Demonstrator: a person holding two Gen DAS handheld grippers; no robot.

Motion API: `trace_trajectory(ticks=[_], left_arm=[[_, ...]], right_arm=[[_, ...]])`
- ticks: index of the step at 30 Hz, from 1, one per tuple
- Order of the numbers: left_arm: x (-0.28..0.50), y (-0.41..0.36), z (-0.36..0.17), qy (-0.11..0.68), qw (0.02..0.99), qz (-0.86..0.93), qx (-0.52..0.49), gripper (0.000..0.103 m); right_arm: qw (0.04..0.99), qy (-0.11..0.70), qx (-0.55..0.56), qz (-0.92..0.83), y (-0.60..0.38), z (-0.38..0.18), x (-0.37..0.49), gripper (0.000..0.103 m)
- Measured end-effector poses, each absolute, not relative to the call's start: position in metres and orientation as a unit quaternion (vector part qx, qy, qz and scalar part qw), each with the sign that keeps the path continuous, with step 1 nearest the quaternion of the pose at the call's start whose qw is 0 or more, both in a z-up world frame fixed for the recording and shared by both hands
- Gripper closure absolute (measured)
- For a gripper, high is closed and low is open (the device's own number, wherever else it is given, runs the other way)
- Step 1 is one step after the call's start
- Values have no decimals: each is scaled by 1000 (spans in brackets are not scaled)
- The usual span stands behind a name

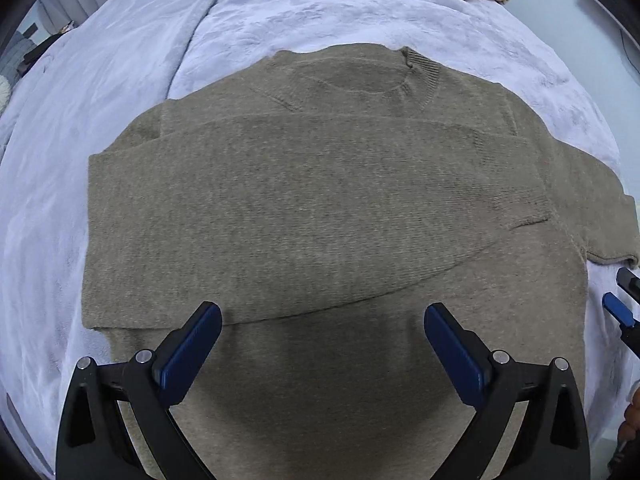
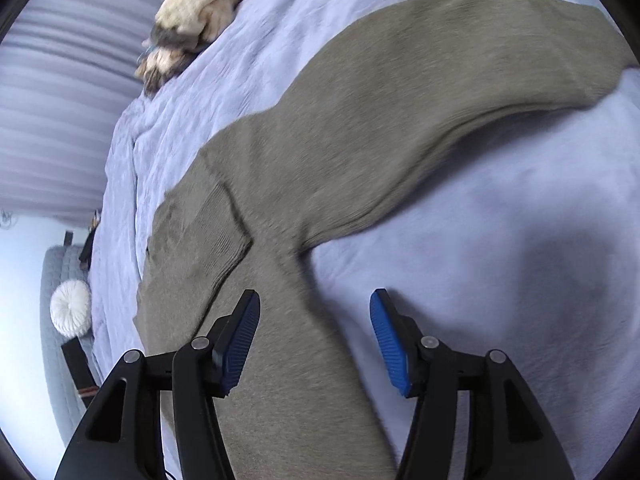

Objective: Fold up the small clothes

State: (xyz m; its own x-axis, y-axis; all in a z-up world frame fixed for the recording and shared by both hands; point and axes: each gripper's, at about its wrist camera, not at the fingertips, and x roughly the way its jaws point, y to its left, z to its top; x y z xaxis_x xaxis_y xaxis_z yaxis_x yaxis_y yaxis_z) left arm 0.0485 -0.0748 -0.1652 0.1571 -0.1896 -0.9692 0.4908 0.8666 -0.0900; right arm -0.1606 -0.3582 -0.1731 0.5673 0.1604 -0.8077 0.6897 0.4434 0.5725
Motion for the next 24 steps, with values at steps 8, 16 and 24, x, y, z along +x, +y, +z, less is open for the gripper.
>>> trace_trajectory(ticks=[8,16,24], left_arm=[[40,-123,-173,607,743,-258,117,1],[44,-165,-177,610,737,-273,107,1],[47,-190,-179,605,739,-277,105,1]], right_arm=[[689,325,597,-253,-439,-181,-233,42],[665,241,653,-269,-491,-185,-258,41],[619,155,722,-268,-521,-206,-280,41]])
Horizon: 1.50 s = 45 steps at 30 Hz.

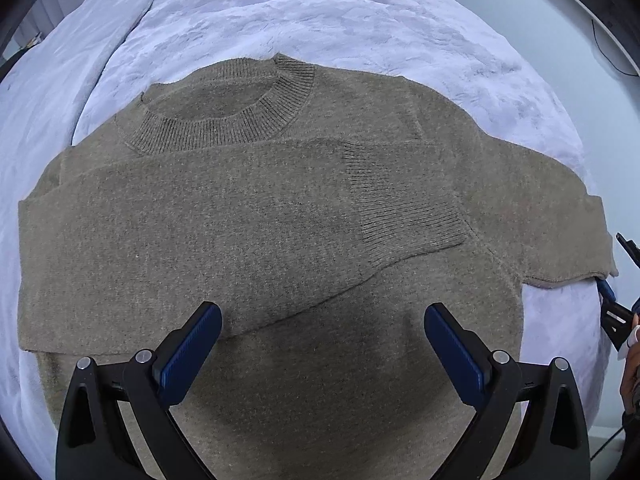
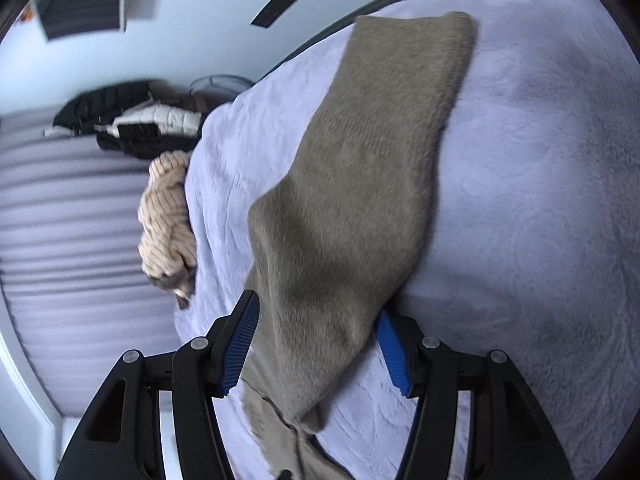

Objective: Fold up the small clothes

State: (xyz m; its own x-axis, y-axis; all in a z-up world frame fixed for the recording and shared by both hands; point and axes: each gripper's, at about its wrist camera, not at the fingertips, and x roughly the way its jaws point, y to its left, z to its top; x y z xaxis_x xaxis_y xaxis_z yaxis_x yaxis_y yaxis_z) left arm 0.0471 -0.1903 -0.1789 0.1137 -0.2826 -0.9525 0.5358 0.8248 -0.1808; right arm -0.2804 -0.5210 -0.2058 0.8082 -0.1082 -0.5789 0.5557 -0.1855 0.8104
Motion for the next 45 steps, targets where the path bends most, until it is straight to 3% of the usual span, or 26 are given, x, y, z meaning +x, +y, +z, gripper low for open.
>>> trace_trajectory(ticks=[2,4,5,16,24,31,35,37,39,40,43,44,45], left_arm=[[40,-195,-177,603,742,-275,101,1],[43,-193,-177,604,742,-275,91,1],[45,-193,-177,606,742,-274,83,1],[48,-135,-157,599,760,-235,87,1],[73,-62,-142,580,790,-195,43,1],[89,1,-149,571,809,-137,27,1],[90,18,-158,577,806,-134,14,1],[89,28,-157,573,807,-144,5,1],[89,32,-157,568,808,-158,-9,1],[90,34,-156,566,807,-168,-19,1],[90,36,-150,562,801,-198,-49,1],[92,38,-147,560,798,-213,-66,1],[95,37,-146,560,794,-224,-80,1]], right_arm=[[599,127,747,-259,-523,-214,-285,43],[585,111,764,-250,-525,-219,-287,72],[580,105,771,-240,-526,-222,-286,95],[701,144,689,-111,-527,-156,-223,96],[791,257,555,34,-441,-99,-92,95],[783,406,457,112,-306,-143,20,95],[750,505,423,64,-269,-200,44,89],[738,504,445,54,-267,-210,29,76],[735,486,471,40,-275,-208,17,47],[741,472,478,18,-282,-203,10,47],[742,436,509,-32,-307,-199,3,48],[737,430,519,-48,-314,-199,5,62],[732,430,525,-55,-320,-199,14,85]])
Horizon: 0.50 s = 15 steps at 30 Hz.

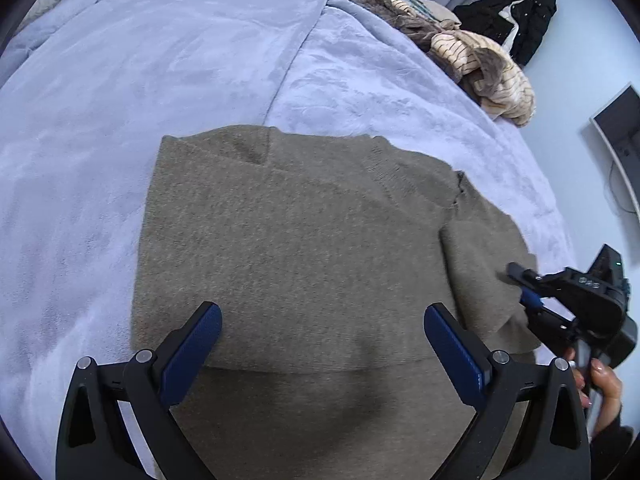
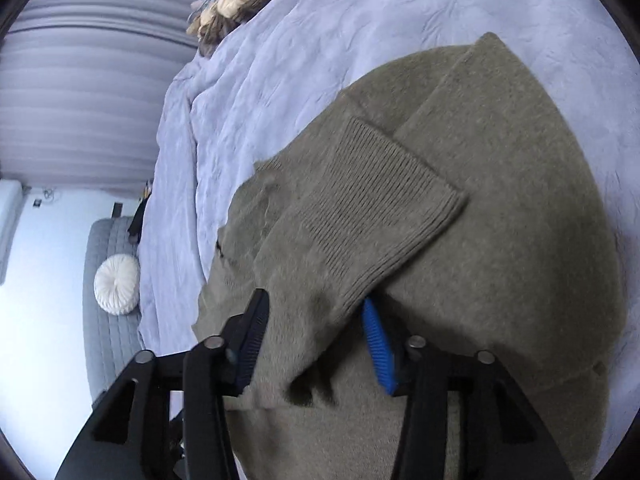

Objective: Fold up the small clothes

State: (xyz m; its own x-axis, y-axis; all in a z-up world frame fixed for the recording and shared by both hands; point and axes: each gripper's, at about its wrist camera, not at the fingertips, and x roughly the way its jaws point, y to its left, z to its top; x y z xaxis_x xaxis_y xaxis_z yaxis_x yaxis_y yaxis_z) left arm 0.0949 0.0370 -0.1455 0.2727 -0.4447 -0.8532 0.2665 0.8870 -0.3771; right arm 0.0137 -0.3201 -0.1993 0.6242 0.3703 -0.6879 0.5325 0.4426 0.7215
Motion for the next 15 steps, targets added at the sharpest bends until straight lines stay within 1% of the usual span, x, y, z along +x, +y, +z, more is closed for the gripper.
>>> trace_trajectory(ticks=[1,2,6,8,11,12,15], left_arm=[[98,40,-144,560,787,-239,-103,1],[101,43,-144,561,778,-252,-125,1],[113,56,-146,568,752,-277,-187,1],[117,62,-150,573,742,-281,-208,1],[118,69,-156,581,726,-283,-234,1],[118,70,-158,583,723,-283,-239,1],[118,69,-166,592,716,-278,-244,1]], right_arm=[[734,434,520,-55,-321,-198,21,89],[743,439,502,-48,-316,-193,31,91],[799,458,387,34,-266,-160,61,91],[810,476,333,84,-227,-152,71,91],[803,508,284,128,-180,-158,79,91],[797,520,276,136,-170,-163,79,87],[776,562,249,143,-143,-182,81,86]])
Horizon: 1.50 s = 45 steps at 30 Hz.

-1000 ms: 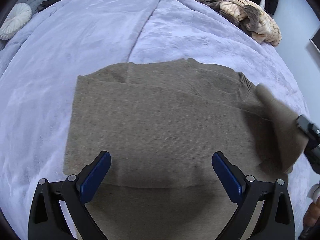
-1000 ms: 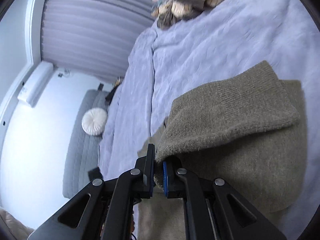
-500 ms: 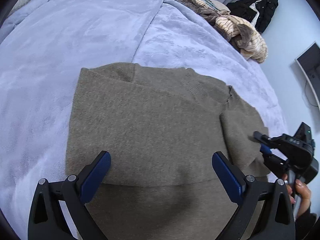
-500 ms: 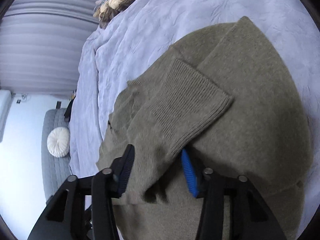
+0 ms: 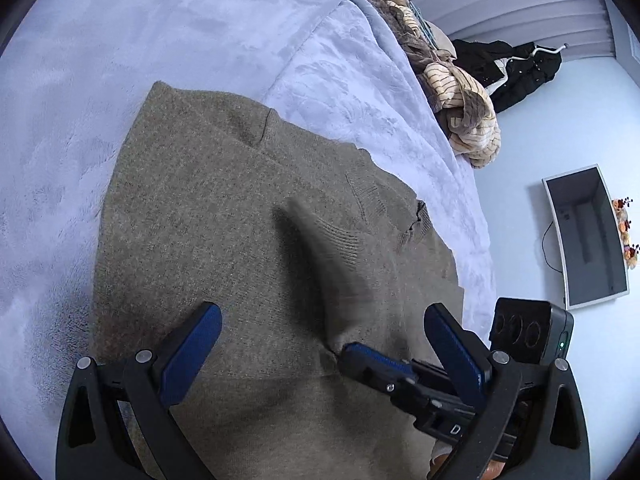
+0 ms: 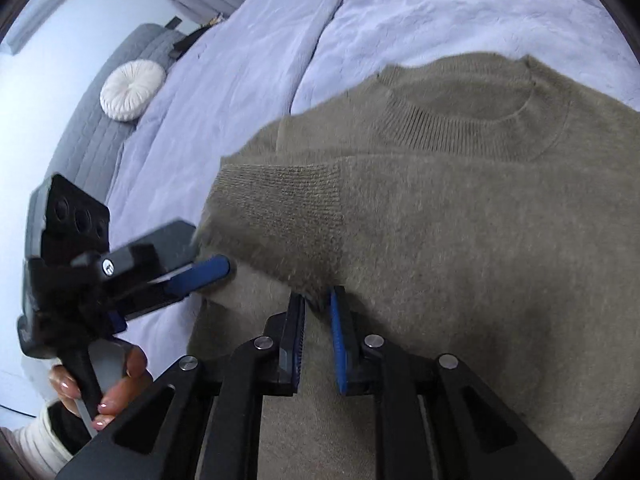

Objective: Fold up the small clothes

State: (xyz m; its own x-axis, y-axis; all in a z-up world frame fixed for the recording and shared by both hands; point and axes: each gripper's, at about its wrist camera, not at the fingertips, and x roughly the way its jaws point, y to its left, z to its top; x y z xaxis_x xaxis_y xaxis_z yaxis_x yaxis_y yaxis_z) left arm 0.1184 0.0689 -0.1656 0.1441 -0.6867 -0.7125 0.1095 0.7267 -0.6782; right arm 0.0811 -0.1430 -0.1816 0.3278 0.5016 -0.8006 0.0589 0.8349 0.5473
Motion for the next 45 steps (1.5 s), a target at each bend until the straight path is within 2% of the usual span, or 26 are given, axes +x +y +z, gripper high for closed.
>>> trace_trajectory(ticks=[1,2,3,5,12,16,18,19,20,21,22,23,24,30,34,36,37,40,43,45], left_arm=[[119,68,-168,594,715,-278,-244,1],[118,67,-169,597,713,-277,-243,1],[118,66,-169,597,713,-278,-242,1],[118,62,-168,598,713,-280,-237,1],[125,37,-170,610,716,-282,-189,1],[125,20,-168,612,723,-279,-157,4],[127,17,-171,619,722,-270,-153,23],[129,16,-174,625,719,-263,-150,43],[131,16,-178,633,716,-257,-144,76],[132,15,-181,640,711,-256,-139,96],[132,16,-183,644,707,-257,-140,96],[131,18,-180,640,709,-258,-147,96],[129,19,-174,633,713,-263,-149,96],[112,17,-163,616,726,-282,-120,96],[102,14,-180,625,733,-259,-75,96],[99,19,-176,617,742,-254,-66,93],[97,23,-172,612,750,-245,-51,93],[96,36,-165,609,758,-231,-30,93],[98,48,-153,602,772,-206,-6,93],[100,53,-144,593,778,-206,-16,93]], right_arm=[[767,574,249,143,-139,-187,80,85],[760,579,258,142,-140,-190,77,77],[758,579,266,141,-142,-190,73,63],[755,572,295,129,-159,-188,59,47],[732,533,424,12,-257,-195,-21,46],[706,470,526,-65,-315,-207,-69,46],[691,437,569,-81,-328,-215,-81,46],[684,421,589,-89,-333,-218,-84,46],[679,407,604,-97,-336,-222,-84,46],[676,398,611,-102,-338,-224,-83,48],[677,393,614,-104,-339,-225,-81,55],[681,395,607,-109,-339,-224,-76,88],[684,405,596,-114,-345,-219,-77,95],[749,418,505,-93,-358,-178,-71,96],[740,461,476,-111,-369,-200,-76,96],[735,473,475,-104,-373,-211,-85,98],[736,473,474,-102,-370,-211,-87,98],[730,487,471,-90,-366,-205,-93,89],[738,497,452,-65,-362,-186,-99,69],[760,481,433,-51,-363,-166,-101,50]])
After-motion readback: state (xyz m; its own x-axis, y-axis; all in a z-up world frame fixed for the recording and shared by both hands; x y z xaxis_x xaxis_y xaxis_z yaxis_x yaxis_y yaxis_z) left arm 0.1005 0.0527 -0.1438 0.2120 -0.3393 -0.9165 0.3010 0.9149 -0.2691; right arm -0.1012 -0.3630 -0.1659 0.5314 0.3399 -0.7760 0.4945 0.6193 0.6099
